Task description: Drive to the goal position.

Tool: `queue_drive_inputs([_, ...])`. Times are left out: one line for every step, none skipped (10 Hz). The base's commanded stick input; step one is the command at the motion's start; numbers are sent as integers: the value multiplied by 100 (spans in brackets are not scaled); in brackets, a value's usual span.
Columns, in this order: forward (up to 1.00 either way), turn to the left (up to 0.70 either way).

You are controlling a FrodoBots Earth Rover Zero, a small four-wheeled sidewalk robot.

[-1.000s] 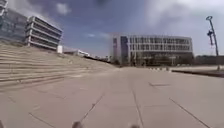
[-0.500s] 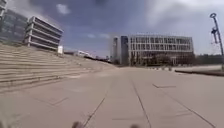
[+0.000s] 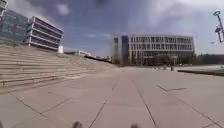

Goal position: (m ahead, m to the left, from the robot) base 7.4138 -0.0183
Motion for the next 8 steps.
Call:
queue_drive_inputs([70,-7])
queue_drive_inputs([70,0])
queue_drive_inputs([70,0])
queue_drive_inputs([70,0])
queue_drive_inputs([70,0])
queue_drive_inputs([70,0])
queue_drive_inputs([70,0])
queue_drive_inputs([70,0])
